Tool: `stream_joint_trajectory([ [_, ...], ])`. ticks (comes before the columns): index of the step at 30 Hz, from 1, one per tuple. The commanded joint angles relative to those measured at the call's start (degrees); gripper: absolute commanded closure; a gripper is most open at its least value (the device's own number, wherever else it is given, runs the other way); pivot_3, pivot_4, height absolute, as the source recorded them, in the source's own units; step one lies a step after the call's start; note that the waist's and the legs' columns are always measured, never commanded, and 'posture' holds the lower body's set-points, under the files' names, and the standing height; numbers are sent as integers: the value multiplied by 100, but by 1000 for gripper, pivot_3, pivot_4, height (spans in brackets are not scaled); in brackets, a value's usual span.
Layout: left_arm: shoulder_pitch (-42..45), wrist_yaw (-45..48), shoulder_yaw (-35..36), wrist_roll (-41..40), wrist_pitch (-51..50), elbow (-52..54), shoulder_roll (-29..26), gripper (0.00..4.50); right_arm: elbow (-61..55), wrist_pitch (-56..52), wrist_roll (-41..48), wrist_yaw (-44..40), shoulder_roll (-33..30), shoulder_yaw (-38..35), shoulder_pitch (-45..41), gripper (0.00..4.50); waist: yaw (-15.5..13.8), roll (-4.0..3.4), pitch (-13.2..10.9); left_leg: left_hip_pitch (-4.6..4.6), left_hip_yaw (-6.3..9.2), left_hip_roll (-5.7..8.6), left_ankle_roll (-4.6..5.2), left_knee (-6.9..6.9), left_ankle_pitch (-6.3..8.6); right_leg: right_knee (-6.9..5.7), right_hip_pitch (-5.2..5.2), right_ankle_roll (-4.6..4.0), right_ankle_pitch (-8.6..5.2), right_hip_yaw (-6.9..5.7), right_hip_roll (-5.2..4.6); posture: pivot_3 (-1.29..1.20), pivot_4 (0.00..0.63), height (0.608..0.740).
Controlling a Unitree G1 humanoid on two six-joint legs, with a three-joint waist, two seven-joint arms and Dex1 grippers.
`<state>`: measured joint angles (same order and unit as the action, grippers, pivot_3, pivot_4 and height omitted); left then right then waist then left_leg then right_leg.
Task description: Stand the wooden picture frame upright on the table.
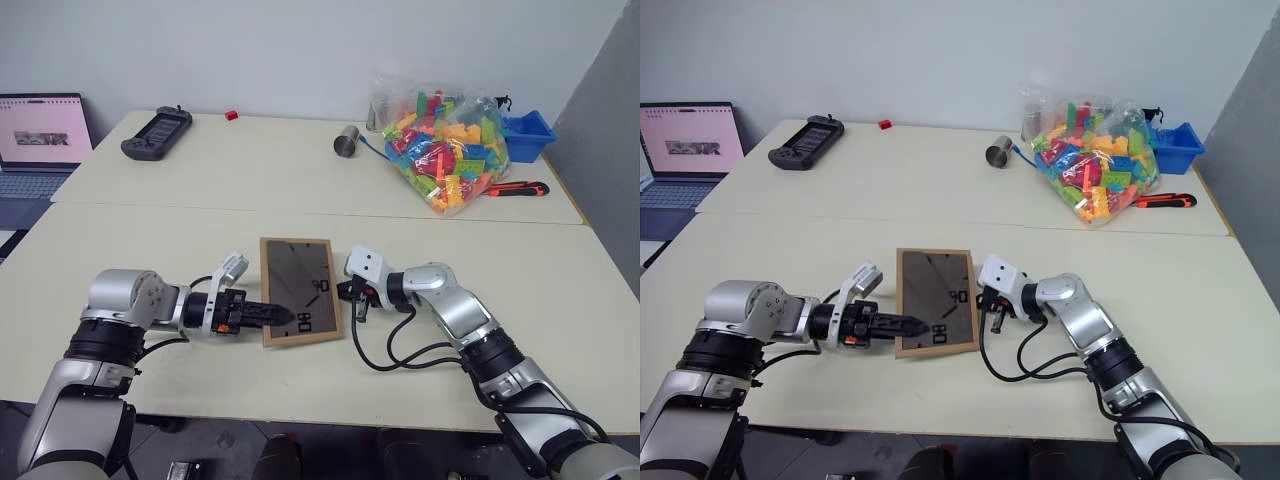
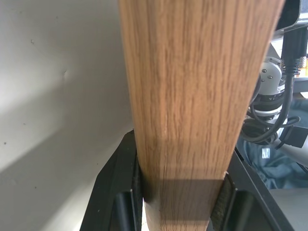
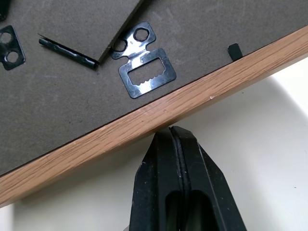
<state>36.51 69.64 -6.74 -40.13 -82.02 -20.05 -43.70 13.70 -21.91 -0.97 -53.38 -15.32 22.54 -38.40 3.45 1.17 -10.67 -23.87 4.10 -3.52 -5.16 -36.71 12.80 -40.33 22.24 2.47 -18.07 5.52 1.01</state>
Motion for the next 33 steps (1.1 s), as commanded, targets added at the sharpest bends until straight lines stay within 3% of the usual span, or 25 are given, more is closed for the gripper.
stream_joint_trajectory([
  [1, 64, -134, 119, 27, 94, 48, -10, 3203, -306, 18, 138, -34, -5, -117, -12, 4500, 0, 0, 0, 0, 0, 0, 0, 0, 0, 0, 0, 0, 0, 0, 0, 0, 150, 740],
  [6, 147, -113, 178, 71, 395, 205, -90, 3203, -424, -61, 208, -86, -285, -335, 103, 4500, -3, 0, 0, 0, 0, 0, 0, 0, 0, 0, 0, 0, 0, 0, 0, 0, 150, 740],
  [10, 355, -109, 413, 11, 699, 322, -99, 3203, -405, -111, 322, -243, -869, -723, 108, 4500, -24, 0, -1, -4, 0, 2, 0, -1, 0, 1, 1, 0, 0, 1, -1, 0, 150, 740],
  [18, 708, -640, 948, 89, 1388, 444, 158, 3203, -564, -563, 858, -602, -1495, -1338, -367, 4500, 20, 0, -2, -9, -1, -1, 1, 6, 0, 15, 3, 0, 0, 1, 0, 0, 150, 740],
  [24, 738, -914, 1107, 16, 1446, 611, 284, 3205, -1219, -1795, 1890, -955, -1293, -1567, -1117, 4500, 60, -7, -8, -8, 1, -2, 0, 7, 0, 11, 3, -1, 0, -1, 0, 0, 150, 740],
  [29, 711, -909, 951, 146, 1592, 686, 239, 3205, -993, -2276, 2174, -467, -623, -1612, -1701, 4500, 59, -7, -8, -9, 2, -1, 0, 6, 0, 10, 3, -1, 0, -2, 0, 0, 150, 740],
  [33, 754, -703, 851, 130, 1603, 681, 189, 3205, -690, -2425, 2388, -553, -383, -1625, -1939, 3808, 63, -8, -8, -9, 1, -1, 0, 6, 0, 5, 6, -1, 0, -2, 0, 0, 150, 740],
])
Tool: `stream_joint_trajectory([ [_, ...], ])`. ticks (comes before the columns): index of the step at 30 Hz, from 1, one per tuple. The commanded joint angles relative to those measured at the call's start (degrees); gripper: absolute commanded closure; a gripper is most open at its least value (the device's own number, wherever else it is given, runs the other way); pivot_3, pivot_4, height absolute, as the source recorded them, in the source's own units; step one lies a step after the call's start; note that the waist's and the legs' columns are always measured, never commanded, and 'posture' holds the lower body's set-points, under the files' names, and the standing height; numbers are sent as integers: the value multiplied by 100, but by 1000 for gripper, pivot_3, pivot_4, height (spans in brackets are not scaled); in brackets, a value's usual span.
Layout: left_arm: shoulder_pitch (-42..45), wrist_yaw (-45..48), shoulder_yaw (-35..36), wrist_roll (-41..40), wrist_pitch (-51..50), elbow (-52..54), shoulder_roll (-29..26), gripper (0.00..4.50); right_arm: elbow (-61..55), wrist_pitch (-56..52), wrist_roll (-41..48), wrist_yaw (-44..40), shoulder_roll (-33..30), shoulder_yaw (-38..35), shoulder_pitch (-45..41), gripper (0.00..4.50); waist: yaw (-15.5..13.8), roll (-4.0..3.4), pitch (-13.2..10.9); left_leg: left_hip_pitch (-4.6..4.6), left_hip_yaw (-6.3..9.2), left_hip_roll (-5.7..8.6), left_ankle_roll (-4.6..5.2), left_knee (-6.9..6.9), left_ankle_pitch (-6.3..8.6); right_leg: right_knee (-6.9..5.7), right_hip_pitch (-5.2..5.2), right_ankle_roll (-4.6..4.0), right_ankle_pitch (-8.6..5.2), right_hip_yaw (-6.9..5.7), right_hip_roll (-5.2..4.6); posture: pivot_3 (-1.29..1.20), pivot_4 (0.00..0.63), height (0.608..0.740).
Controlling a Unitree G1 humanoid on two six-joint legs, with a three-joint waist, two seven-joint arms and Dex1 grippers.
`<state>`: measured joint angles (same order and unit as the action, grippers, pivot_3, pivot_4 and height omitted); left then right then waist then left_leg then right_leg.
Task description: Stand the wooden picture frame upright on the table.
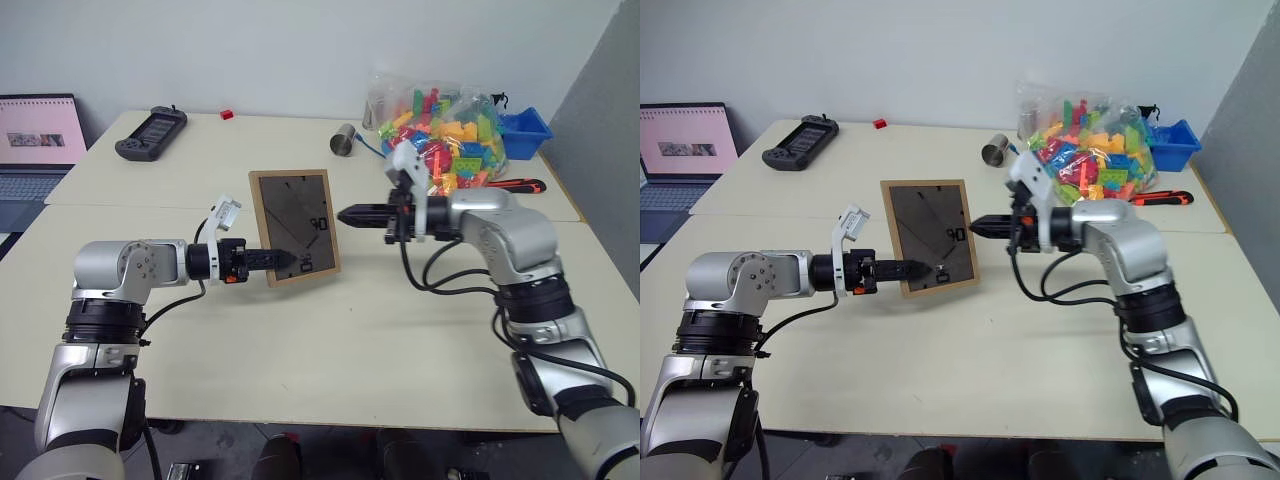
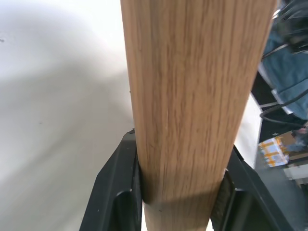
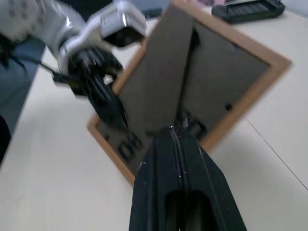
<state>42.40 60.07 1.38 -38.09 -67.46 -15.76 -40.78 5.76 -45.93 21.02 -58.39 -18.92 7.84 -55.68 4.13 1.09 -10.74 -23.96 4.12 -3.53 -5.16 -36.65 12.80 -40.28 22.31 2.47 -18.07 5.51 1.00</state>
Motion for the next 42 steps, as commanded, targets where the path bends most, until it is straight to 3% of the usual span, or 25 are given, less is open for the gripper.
stream_joint_trajectory([
  [1, 165, 301, 8, -56, 174, 250, -125, 3205, 187, 23, 181, -72, -25, -129, -245, 3525, -20, 0, 0, -1, 0, 1, 0, 0, 0, 0, 0, 0, 0, 0, -1, 0, 150, 740],
  [16, 13, 704, -157, -56, 399, 514, -192, 3205, 1244, 430, 119, -153, 511, 68, -676, 76, -63, -3, -2, -2, -1, 0, 0, 3, 0, 0, 3, 0, 0, -3, -1, 0, 150, 740],
  [21, -13, 722, -181, -49, 440, 536, -173, 3205, 1311, 487, 53, -124, 662, 117, -709, 76, -67, -3, -2, -2, -1, 1, 0, 2, 0, 0, 3, 0, 0, -3, -1, 0, 150, 740],
  [26, -30, 755, -242, -25, 486, 523, -173, 3205, 676, 181, 391, -529, 709, 288, -545, 76, -67, -3, -2, -3, 0, 1, 0, 2, 0, 0, 4, 0, 0, -3, -1, 0, 150, 740],
  [33, -61, 861, -289, 15, 513, 492, -227, 3205, -153, -285, 878, -1302, 100, 406, -196, 76, -79, -4, -2, -3, 1, 2, 0, 3, 0, 2, 3, 0, 0, -5, -1, 0, 150, 740],
  [42, -153, 977, -318, -68, 445, 644, -255, 3205, 430, 97, 568, -1186, -725, 157, -69, 76, -79, -4, -3, -3, 1, 1, 1, 3, 1, 4, 3, -1, -1, -4, 0, 0, 150, 740],
])
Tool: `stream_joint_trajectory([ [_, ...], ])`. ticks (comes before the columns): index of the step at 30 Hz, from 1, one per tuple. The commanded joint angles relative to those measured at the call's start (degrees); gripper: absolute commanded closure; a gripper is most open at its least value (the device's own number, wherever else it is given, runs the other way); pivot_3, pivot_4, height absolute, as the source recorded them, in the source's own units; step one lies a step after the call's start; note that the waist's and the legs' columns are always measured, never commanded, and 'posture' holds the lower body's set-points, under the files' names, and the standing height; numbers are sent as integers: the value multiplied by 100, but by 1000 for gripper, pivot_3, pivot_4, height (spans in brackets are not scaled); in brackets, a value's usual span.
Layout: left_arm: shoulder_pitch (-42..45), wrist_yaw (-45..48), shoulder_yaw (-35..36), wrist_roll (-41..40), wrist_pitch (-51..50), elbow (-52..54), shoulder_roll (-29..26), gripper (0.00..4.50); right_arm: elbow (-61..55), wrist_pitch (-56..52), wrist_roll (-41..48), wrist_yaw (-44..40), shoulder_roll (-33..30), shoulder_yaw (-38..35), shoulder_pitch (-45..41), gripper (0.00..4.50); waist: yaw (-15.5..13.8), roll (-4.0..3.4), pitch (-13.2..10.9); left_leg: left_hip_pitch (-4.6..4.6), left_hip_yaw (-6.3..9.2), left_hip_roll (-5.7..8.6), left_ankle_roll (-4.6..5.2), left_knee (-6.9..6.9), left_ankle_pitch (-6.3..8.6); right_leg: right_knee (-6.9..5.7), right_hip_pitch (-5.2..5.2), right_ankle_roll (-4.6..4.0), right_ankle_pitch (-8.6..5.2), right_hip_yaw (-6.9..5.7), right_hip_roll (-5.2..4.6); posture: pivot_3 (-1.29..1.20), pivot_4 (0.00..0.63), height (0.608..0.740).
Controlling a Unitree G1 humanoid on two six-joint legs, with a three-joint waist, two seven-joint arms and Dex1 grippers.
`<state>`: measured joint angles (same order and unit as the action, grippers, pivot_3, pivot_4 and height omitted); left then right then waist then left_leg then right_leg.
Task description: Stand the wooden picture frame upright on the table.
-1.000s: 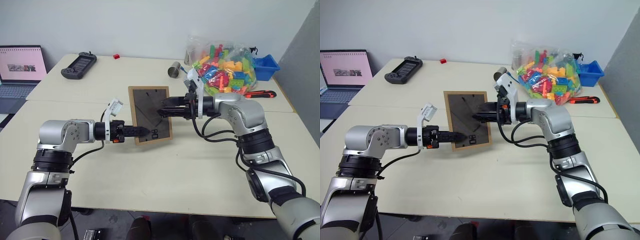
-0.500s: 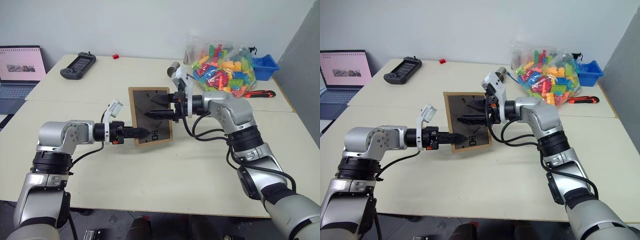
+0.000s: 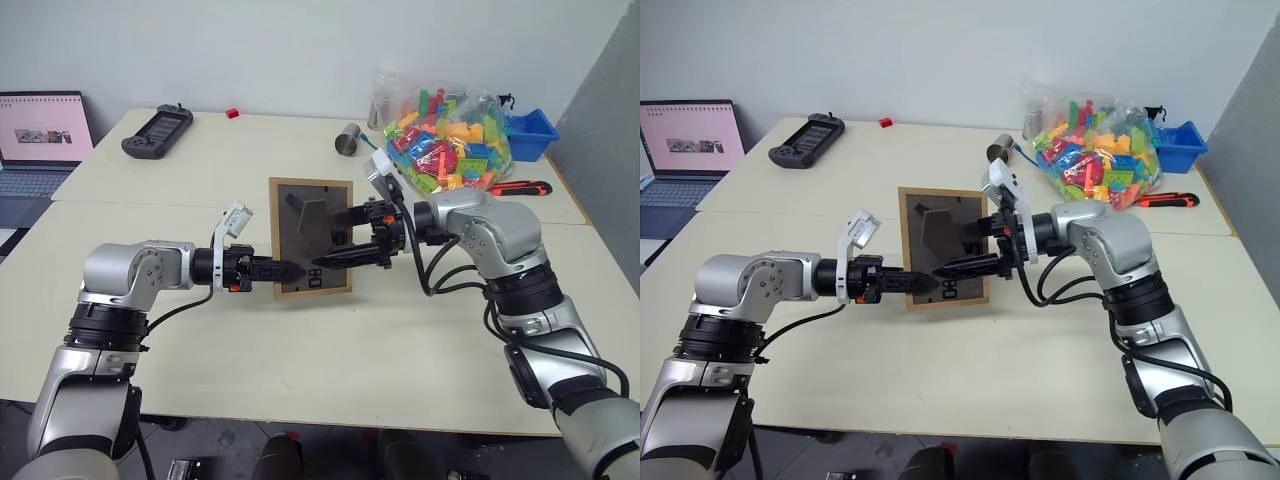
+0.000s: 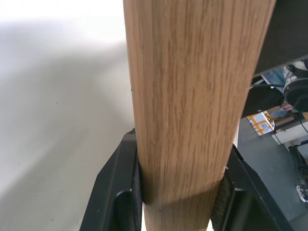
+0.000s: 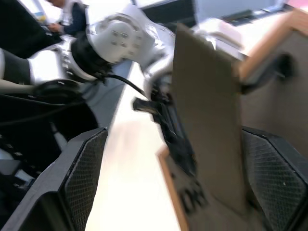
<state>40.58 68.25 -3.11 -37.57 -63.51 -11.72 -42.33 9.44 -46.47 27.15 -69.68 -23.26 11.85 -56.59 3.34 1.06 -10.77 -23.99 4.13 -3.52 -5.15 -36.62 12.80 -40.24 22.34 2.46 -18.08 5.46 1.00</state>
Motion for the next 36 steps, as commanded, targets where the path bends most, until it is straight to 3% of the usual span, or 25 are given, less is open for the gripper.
stream_joint_trajectory([
  [1, 16, 184, 144, -149, 35, 261, -105, 3205, 103, 164, -42, -113, -426, -273, 43, 76, -1, 0, 0, -1, 0, 0, 0, 0, 0, 1, 0, 0, 0, 0, 0, 0, 150, 740],
  [8, -43, 356, 134, -210, 50, 362, -137, 3205, 671, -165, 98, -402, -1144, -527, 59, 76, -6, -1, -2, -9, 0, 1, 0, 1, 0, 19, -1, 0, 0, 0, -1, 0, 150, 740],
  [16, 13, 436, 89, -200, 57, 429, -77, 3205, 1404, -844, 221, 16, -463, -667, -194, 76, 79, -3, -4, -7, -1, -4, 0, 1, 0, 15, 0, 0, 0, 3, 3, 0, 150, 740],
  [18, 30, 414, 106, -201, 30, 447, -75, 3205, 1477, -443, 28, 115, -405, -641, -202, 76, 90, -5, -4, -8, -1, -3, 0, 1, 0, 15, 0, 0, 0, 3, 3, 0, 150, 740],
  [23, -83, 368, 209, -233, -55, 547, -174, 3205, 1152, 2113, -1289, -324, -1166, 116, 460, 76, -5, -5, -5, -13, -1, 2, 0, 0, 0, 24, -1, 1, 0, 1, -1, 0, 150, 740],
  [27, -301, 343, 188, -296, -203, 793, -260, 3205, 1596, 4874, -1998, -237, -1669, 32, 1062, 76, -45, -3, -6, -21, -2, 5, 0, 0, 1, 34, -2, 4, -2, 1, -5, 0, 150, 740],
  [32, -268, 242, 301, -618, -778, 885, -213, 3205, 3075, 10019, -3683, 2188, -1592, -173, 844, 76, 60, -2, -20, -19, -10, 2, 0, -6, 0, 25, 1, 6, -2, 7, -5, 0, 150, 740],
  [36, -219, 220, 369, -947, -1326, 944, -246, 3205, 3739, 12161, -5135, 3619, -1485, -187, 494, 76, 171, -3, -20, -1, -12, 0, -1, -4, -1, 13, -4, 6, -2, 11, -3, 0, 150, 740],
])
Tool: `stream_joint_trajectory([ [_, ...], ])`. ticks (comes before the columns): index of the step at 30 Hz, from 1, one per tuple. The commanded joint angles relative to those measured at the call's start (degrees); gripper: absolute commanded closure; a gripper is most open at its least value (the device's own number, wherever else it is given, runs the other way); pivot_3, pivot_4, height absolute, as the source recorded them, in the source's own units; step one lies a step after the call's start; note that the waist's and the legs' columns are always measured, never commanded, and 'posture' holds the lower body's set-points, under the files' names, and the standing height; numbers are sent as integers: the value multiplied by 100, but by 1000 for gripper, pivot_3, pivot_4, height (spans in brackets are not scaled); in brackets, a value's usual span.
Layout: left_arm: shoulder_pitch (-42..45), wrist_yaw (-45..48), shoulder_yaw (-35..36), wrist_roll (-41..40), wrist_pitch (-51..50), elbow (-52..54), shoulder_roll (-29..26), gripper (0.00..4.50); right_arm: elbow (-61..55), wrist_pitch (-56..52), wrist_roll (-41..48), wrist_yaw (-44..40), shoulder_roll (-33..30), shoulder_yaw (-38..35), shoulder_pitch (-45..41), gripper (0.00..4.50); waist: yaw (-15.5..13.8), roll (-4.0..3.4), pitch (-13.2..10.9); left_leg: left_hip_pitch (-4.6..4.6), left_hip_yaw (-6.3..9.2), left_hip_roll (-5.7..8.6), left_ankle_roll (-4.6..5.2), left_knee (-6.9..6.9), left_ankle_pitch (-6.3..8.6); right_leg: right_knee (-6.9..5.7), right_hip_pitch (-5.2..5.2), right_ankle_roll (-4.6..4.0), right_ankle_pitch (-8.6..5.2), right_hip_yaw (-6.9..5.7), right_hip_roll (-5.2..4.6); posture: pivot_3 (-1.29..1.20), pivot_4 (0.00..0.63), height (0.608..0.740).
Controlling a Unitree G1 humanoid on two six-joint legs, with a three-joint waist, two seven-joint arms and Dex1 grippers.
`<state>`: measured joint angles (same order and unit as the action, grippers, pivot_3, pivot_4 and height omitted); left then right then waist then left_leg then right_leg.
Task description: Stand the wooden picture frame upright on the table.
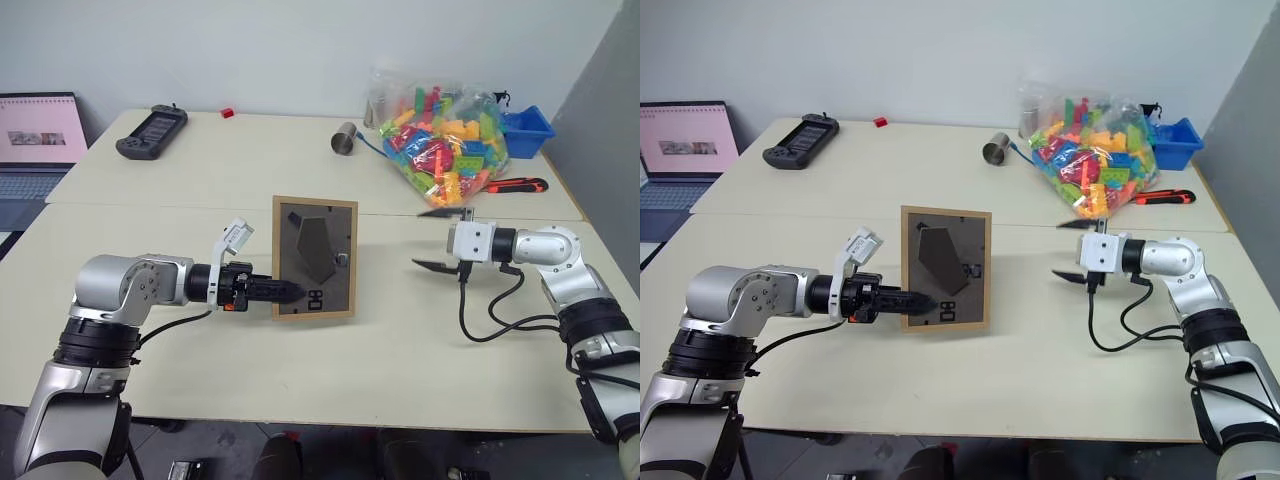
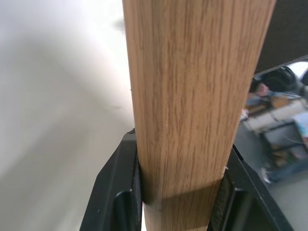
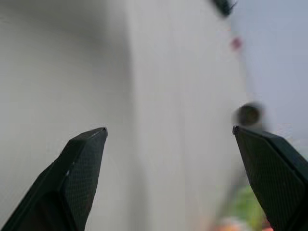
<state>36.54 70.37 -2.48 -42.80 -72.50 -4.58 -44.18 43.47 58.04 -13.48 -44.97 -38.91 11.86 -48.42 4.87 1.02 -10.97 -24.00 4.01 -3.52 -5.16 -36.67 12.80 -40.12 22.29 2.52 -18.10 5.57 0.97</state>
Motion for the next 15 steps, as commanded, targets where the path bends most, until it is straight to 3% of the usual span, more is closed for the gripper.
stream_joint_trajectory([
  [1, 235, -56, 367, -520, -637, 196, -33, 3205, 458, 2014, -1335, 1432, 140, -218, -389, 76, 25, 0, 0, 3, 0, -1, -1, 2, 0, -1, -1, -1, 0, 1, 1, 0, 150, 740],
  [5, 398, -316, 639, -905, -1440, 64, 121, 3205, 416, 2806, -2715, 2747, 353, -544, -509, 76, 10, 0, 0, 6, 4, 0, -13, 0, -8, -8, -3, -2, 0, 0, 1, 0, 150, 740],
  [8, 413, -548, 885, -1149, -1909, 45, 273, 3205, 111, 2770, -3883, 3912, 432, -487, -580, 76, 5, 0, 0, 7, 5, 6, -23, -4, -13, -17, -4, -2, 0, 1, -4, 0, 150, 740],
  [15, 119, -1137, 804, -2091, -2000, 248, 237, 3205, -88, 1543, -6111, 7243, 454, 875, -1225, 76, 16, 1, 0, 20, 12, 10, -49, -8, -28, -64, 6, -23, -12, 5, -5, 0, 150, 740],
])
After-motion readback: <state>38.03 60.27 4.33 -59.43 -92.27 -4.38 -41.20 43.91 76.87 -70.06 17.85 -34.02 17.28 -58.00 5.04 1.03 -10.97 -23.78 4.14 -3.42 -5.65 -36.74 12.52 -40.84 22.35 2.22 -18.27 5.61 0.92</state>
